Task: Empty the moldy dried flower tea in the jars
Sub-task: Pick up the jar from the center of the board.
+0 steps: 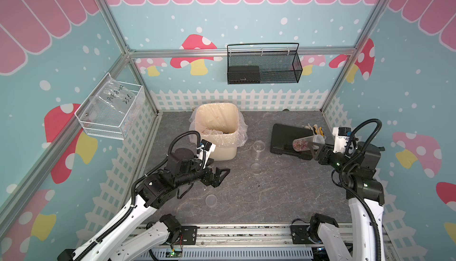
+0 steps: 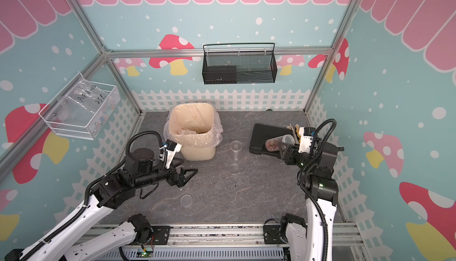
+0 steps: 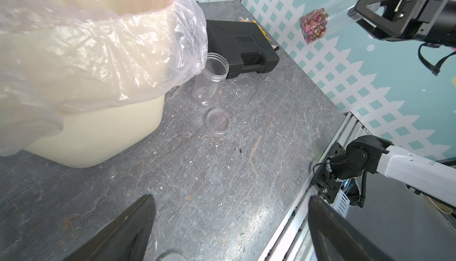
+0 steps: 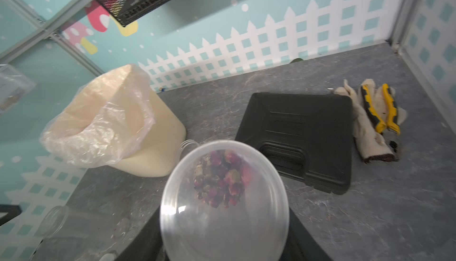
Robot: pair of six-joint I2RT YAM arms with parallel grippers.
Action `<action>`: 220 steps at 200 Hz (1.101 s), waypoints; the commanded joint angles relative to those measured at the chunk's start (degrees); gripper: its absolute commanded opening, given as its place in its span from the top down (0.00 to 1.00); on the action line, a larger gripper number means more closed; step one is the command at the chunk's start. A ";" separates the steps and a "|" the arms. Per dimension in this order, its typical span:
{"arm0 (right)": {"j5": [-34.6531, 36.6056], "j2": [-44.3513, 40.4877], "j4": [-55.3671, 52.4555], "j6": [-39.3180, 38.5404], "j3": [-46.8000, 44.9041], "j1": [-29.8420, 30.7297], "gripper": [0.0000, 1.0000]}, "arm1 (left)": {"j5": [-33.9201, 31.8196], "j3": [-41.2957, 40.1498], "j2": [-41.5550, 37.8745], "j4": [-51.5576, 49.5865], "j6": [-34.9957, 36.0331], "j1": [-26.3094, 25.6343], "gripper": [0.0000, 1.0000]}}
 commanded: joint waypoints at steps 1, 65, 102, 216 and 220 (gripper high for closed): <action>-9.18 -0.85 3.61 -1.37 1.35 0.93 1.00 | 1.94 1.07 -0.98 2.53 2.95 -0.21 0.01; -11.74 -1.23 10.33 0.88 -0.02 10.05 1.00 | 4.66 1.03 -0.42 9.42 5.78 -0.43 0.01; -10.97 0.53 16.52 4.55 -0.85 18.22 1.00 | 5.00 0.86 1.10 12.49 9.19 -2.78 0.01; -7.28 6.36 23.27 7.01 -0.78 37.18 1.00 | -5.09 -3.73 6.21 28.68 33.75 -14.20 0.01; -7.23 6.61 23.49 7.00 -0.69 37.76 1.00 | -5.12 -3.93 6.37 29.37 34.45 -14.37 0.01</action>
